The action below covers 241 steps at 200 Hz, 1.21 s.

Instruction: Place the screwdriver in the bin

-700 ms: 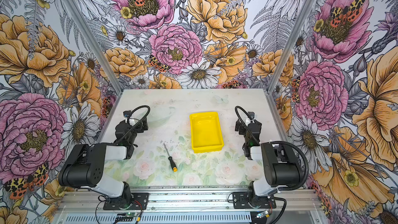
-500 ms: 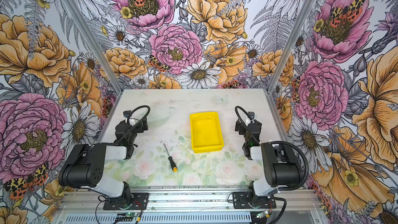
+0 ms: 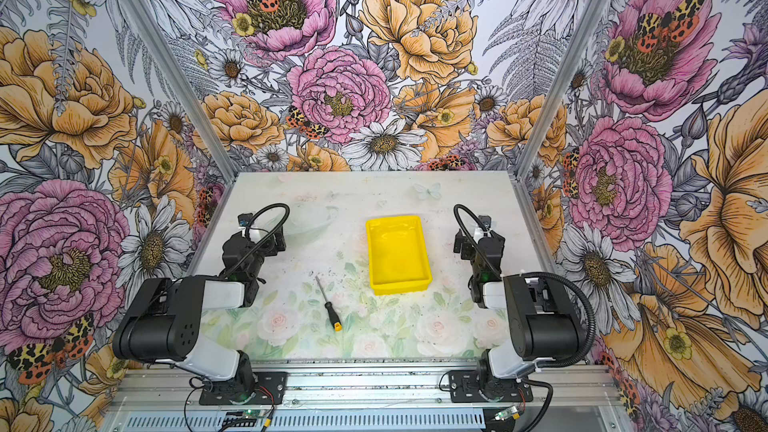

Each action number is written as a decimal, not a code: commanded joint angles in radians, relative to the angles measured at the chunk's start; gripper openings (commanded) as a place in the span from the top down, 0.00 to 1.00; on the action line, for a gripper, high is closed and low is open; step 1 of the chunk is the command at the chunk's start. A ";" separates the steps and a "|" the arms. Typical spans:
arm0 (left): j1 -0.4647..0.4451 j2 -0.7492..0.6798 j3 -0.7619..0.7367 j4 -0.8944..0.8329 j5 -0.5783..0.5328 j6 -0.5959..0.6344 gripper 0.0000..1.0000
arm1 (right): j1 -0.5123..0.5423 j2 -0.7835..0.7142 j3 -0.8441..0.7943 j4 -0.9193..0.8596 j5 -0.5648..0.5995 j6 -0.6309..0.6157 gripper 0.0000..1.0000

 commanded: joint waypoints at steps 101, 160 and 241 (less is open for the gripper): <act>0.008 0.008 -0.016 0.049 0.024 -0.009 0.02 | -0.023 0.005 0.023 0.006 -0.045 0.017 0.01; -0.005 0.004 -0.012 0.038 -0.013 -0.006 0.01 | -0.022 0.003 0.020 0.008 -0.045 0.015 0.01; -0.005 -0.166 0.046 -0.240 -0.096 -0.050 0.01 | -0.004 -0.038 0.010 0.001 0.042 0.024 0.01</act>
